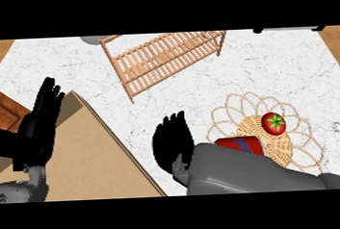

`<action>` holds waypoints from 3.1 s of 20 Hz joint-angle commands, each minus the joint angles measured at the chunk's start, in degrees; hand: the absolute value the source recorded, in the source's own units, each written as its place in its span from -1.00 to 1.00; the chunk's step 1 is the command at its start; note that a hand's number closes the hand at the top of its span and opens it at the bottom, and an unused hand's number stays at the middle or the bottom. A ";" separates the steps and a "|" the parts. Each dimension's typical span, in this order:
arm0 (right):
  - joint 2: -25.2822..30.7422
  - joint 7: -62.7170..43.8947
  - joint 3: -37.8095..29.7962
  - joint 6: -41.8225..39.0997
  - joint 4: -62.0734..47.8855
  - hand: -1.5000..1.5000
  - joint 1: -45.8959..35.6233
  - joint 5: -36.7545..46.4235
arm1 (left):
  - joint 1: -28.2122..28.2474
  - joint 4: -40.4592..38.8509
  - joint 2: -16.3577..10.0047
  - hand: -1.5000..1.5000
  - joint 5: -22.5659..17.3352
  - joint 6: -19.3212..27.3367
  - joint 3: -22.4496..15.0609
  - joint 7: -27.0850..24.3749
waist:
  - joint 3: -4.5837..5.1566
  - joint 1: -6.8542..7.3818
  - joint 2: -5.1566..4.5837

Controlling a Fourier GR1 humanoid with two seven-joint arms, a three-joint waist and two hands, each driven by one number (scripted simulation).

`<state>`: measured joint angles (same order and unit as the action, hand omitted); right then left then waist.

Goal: Pick the can from the placemat and place it in the tiered shelf

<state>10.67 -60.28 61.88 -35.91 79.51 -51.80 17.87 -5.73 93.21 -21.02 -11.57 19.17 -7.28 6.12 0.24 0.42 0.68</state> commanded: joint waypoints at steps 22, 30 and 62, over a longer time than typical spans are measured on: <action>4.81 -14.21 5.12 -15.72 -0.59 -1.00 7.43 12.07 | 4.03 3.33 0.98 0.00 1.70 0.10 1.39 -0.82 | -0.19 -1.21 -0.16; 11.75 -9.70 1.96 -17.29 5.88 -1.00 12.34 18.10 | 3.29 4.22 1.07 0.00 2.07 0.17 2.31 1.96 | -0.23 -1.35 -0.27; 6.63 18.08 -10.28 -4.92 7.87 1.00 23.89 37.23 | 2.14 5.03 4.88 0.00 4.22 -5.57 5.54 2.68 | -0.48 0.05 -1.11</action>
<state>22.17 -45.40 55.41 -51.40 86.10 -31.14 58.27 -3.41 97.89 -15.73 -6.25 14.50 -2.53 8.78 0.11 0.45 0.12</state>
